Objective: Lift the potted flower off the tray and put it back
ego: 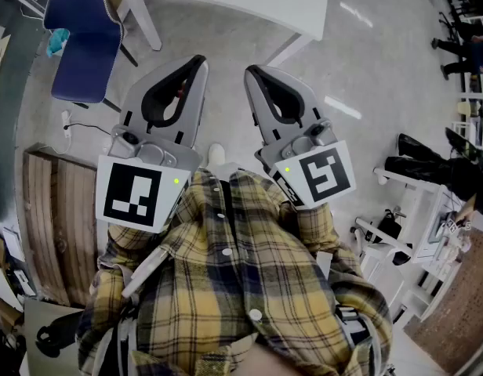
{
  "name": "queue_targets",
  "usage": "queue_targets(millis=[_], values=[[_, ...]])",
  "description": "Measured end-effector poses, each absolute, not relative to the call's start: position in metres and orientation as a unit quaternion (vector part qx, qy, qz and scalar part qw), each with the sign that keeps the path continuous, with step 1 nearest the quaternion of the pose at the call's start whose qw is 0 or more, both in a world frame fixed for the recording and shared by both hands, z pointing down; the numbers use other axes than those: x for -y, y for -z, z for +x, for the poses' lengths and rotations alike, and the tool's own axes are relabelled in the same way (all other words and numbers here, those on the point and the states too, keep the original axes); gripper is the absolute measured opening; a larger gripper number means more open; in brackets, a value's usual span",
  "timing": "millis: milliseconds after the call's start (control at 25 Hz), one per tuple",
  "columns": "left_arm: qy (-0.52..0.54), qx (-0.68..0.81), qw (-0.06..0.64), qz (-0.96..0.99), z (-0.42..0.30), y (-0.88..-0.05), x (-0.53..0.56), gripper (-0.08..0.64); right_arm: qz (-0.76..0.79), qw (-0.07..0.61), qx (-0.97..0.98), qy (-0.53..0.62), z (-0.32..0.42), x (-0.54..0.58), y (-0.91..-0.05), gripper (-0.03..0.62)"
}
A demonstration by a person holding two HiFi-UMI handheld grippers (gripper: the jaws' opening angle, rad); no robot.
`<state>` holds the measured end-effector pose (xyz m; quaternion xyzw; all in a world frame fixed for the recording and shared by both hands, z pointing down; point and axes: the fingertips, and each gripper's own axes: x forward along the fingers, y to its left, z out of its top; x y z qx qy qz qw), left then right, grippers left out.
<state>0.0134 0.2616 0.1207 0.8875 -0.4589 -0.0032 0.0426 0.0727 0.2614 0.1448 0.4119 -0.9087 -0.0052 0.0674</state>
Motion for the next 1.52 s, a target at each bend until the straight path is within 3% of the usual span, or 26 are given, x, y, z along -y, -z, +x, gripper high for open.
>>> queue_targets(millis=[1520], values=[[0.002, 0.513, 0.035, 0.857, 0.005, -0.13, -0.226, 0.005, 0.377, 0.064, 0.924, -0.006, 0.08, -0.223, -0.159, -0.002]])
